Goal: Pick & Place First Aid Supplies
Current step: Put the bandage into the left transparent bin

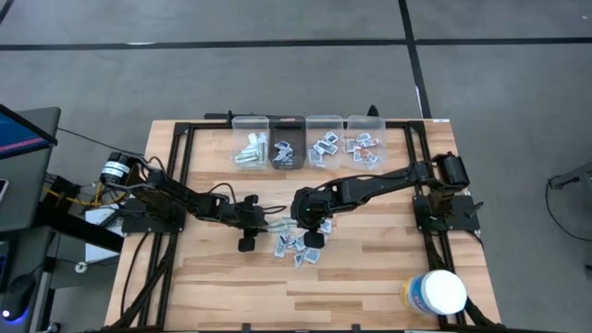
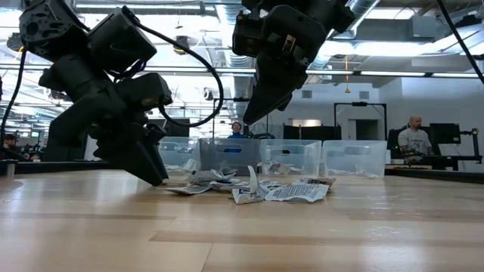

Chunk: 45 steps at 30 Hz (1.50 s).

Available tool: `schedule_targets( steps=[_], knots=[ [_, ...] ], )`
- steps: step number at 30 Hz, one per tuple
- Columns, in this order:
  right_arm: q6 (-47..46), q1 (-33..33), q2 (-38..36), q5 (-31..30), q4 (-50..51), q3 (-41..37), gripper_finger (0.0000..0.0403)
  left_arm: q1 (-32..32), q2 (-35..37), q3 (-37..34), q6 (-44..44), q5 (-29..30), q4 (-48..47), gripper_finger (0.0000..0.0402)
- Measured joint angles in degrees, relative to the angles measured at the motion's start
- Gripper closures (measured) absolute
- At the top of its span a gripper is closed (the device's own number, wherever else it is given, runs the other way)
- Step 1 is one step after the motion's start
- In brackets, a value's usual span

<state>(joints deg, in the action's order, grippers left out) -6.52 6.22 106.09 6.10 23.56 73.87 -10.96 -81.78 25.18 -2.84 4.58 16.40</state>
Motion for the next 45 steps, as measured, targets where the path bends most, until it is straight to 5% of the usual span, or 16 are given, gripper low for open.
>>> schedule_targets(
  steps=[6,16,32,37,45],
  knots=[
    [-0.31,0.0,0.12,-0.13,0.02,-0.04,0.0403,0.02,-0.07,-0.23,-1.08,0.29,0.98,0.0387],
    [-0.62,0.09,0.0,-3.53,0.99,-0.04,0.0403,0.15,2.65,-0.5,-1.08,2.01,6.78,0.0395],
    [6.14,-4.08,-4.98,-7.67,3.13,-0.04,0.0403,5.19,26.87,-0.38,2.61,30.52,4.95,0.0394],
    [13.49,-9.13,-6.46,-7.64,1.55,0.0,0.0403,15.57,29.24,-0.38,4.13,29.99,4.18,0.0391],
    [18.03,-19.18,-6.82,-7.43,-3.63,0.0,0.0403,37.1,25.56,-0.38,4.07,12.73,1.18,0.0391]
  ],
)
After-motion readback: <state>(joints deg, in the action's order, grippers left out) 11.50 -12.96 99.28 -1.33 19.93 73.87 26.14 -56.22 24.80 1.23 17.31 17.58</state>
